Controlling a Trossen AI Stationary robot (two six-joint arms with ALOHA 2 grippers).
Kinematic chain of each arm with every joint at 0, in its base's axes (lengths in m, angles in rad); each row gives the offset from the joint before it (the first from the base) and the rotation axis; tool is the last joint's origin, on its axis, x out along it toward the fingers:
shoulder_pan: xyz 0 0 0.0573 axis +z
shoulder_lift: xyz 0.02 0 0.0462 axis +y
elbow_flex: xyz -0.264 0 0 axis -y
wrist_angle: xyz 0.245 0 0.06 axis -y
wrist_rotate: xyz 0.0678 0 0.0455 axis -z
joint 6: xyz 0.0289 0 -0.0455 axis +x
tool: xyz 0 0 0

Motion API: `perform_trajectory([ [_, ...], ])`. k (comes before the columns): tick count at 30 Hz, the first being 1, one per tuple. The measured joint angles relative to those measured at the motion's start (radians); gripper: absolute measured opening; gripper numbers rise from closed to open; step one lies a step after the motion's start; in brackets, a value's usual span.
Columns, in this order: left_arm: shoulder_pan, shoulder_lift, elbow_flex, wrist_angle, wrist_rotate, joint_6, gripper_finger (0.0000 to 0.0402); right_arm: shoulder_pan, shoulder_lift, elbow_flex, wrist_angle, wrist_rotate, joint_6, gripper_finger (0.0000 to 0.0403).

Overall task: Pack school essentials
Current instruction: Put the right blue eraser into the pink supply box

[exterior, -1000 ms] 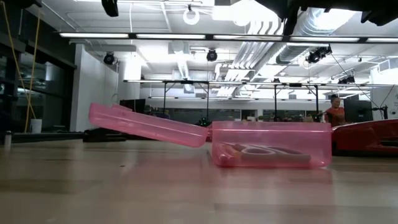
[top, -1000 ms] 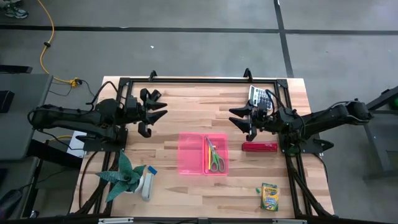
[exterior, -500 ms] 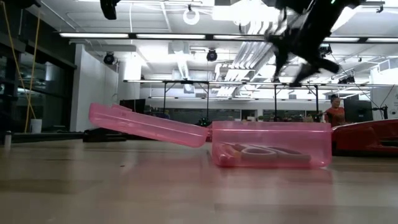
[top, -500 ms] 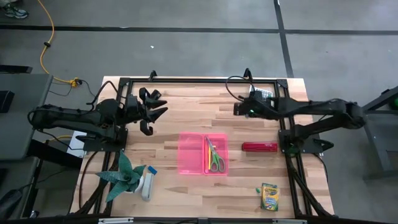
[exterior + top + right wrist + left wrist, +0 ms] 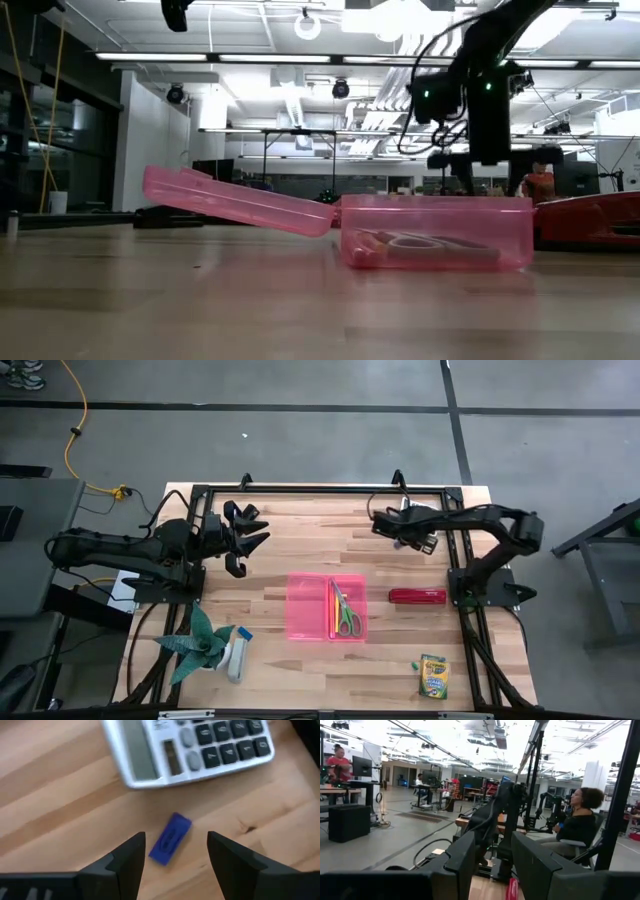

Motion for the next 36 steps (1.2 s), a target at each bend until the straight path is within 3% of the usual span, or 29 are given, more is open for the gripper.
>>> perform_trajectory([
  [5,0.0,0.0,0.0,0.0,-0.001,-0.002,0.0117,-0.014,0.087,0.0,0.018,-0.043,0.132,0.0206],
  [20,0.0,0.0,0.0,0.0,-0.004,0.0,0.0117,-0.018,0.196,0.003,0.111,-0.042,0.232,0.0201],
  [30,0.0,0.0,0.0,0.0,-0.004,0.001,0.0117,-0.038,0.198,0.001,0.111,-0.039,0.258,0.0116],
  [36,0.0,0.0,0.001,0.0,-0.004,0.001,0.0117,-0.037,0.196,0.0,0.11,-0.032,0.237,0.0087],
])
